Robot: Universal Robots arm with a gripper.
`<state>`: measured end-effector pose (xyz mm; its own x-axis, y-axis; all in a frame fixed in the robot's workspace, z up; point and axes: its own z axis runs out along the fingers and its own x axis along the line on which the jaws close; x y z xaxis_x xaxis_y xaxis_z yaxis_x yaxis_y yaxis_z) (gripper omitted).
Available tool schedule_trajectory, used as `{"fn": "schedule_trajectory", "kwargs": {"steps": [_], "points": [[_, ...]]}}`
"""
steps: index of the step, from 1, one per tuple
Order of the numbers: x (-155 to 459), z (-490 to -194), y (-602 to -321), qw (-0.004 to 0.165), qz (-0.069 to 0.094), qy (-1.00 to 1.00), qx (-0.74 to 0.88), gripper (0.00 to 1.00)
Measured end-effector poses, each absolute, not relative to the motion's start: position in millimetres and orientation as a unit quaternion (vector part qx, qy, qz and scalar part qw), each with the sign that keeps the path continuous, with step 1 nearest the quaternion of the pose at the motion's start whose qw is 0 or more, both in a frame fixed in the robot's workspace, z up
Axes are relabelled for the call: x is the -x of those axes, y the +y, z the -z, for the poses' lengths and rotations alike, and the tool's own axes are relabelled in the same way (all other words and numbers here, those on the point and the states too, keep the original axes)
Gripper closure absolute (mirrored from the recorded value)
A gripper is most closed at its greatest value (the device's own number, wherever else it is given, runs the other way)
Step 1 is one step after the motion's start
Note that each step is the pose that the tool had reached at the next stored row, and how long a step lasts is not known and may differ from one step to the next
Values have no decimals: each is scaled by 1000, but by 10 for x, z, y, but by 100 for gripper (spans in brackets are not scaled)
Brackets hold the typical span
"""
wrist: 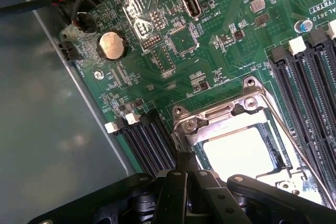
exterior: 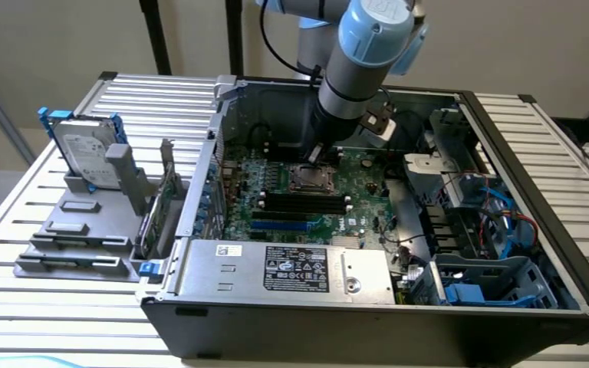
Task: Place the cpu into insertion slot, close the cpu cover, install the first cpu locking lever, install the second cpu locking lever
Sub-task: 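Install the first cpu locking lever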
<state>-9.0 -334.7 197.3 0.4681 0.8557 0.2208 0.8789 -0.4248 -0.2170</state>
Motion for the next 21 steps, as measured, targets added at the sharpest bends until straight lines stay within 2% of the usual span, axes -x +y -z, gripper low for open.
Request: {"fn": "schedule_trajectory", "kwargs": {"steps": [21], "points": [[254,-2019,-3283,152,38,-514,843,89]]}}
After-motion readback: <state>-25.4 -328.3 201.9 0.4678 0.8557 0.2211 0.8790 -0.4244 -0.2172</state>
